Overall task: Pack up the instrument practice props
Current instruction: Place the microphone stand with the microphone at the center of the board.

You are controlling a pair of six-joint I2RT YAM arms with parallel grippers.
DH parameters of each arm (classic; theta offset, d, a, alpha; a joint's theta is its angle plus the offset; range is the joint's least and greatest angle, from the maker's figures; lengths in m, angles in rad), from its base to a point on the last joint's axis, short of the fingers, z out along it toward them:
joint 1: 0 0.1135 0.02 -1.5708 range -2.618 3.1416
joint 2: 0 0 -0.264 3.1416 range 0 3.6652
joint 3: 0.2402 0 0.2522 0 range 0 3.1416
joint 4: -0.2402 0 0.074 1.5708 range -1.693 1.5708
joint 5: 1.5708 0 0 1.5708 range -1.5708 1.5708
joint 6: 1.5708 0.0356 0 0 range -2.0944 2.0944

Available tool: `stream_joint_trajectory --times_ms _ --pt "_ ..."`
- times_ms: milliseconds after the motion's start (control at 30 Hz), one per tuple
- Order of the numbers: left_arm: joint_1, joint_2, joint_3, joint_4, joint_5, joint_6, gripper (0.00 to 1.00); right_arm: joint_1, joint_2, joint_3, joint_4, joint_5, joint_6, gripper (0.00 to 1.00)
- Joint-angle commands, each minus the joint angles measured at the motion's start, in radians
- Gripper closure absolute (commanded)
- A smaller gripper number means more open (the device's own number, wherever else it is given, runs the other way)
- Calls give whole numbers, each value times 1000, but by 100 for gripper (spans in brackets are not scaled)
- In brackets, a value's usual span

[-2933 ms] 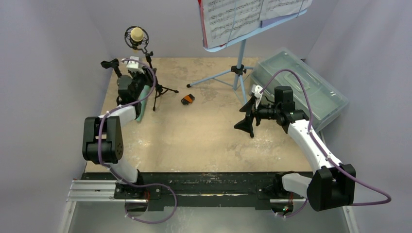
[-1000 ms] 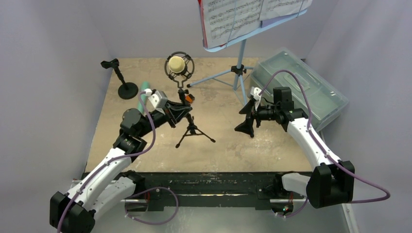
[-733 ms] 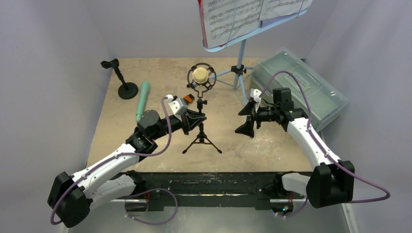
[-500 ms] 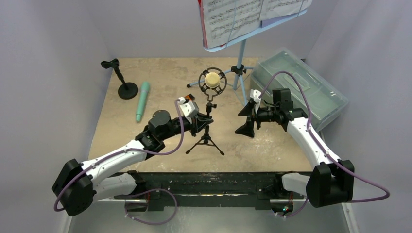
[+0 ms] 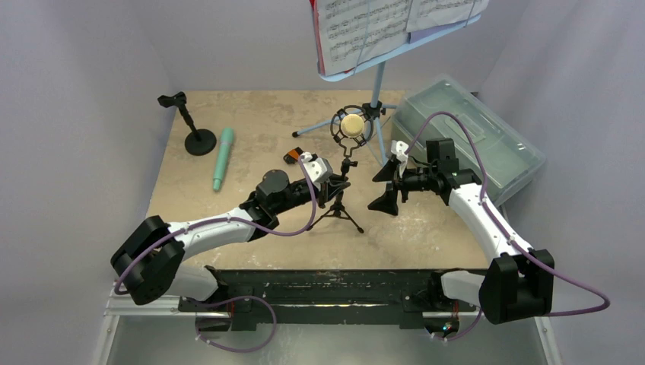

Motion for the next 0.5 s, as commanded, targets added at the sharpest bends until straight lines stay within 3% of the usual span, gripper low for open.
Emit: stream_joint_trajectory --times_ms 0,267,467 --pt "-4 24 29 304 -42 47 100 -2 -2 42 -8 -16 -19 1" --pt "-4 20 -102 399 -84 31 100 -2 0 41 -9 -14 -24 1" --pt "-5 7 -147 358 -111 24 87 -2 5 41 -10 -14 -26 1"
